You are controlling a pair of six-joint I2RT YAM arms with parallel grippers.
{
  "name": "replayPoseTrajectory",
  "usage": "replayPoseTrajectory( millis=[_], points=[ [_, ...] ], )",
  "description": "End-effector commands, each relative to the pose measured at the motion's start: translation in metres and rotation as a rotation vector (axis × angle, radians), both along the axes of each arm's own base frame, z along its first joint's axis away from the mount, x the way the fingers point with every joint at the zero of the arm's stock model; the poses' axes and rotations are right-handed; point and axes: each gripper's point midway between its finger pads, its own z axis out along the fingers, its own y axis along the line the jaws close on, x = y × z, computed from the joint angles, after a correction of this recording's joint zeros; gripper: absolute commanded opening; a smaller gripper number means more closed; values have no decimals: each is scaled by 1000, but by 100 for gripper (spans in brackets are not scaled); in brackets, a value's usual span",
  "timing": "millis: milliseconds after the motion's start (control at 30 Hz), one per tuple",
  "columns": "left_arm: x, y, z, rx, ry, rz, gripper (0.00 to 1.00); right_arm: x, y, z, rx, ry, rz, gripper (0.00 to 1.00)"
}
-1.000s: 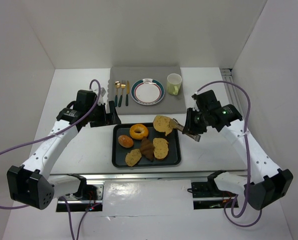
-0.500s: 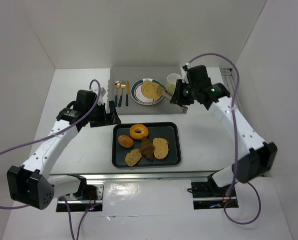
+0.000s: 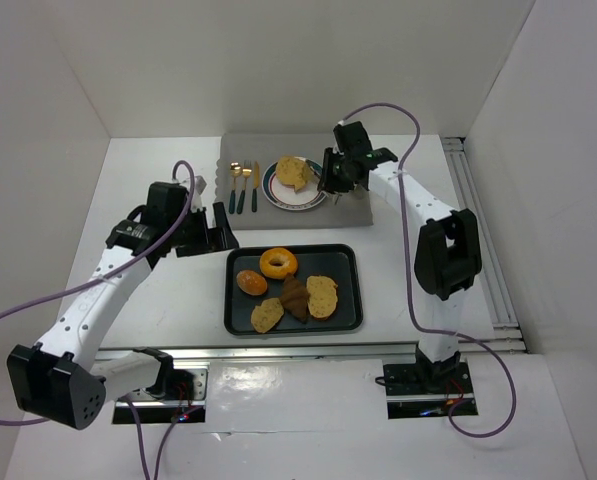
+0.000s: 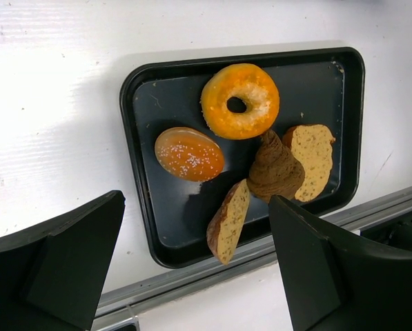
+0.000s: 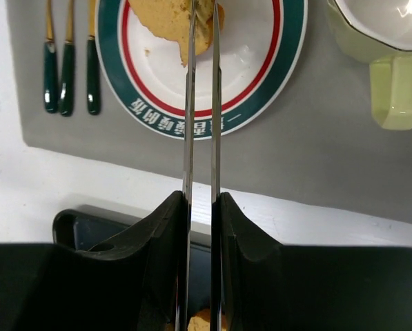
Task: Place the bread
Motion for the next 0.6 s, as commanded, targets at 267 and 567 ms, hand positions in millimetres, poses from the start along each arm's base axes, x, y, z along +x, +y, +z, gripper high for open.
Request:
replayPoseTrajectory(
  millis=[267, 567],
  points=[
    [-1, 10, 11, 33, -39, 27, 99, 13, 12, 56, 51, -160, -48, 49],
    [-1, 9, 15, 24, -47, 21, 99, -14, 17, 90, 32, -218, -27, 57]
  ],
)
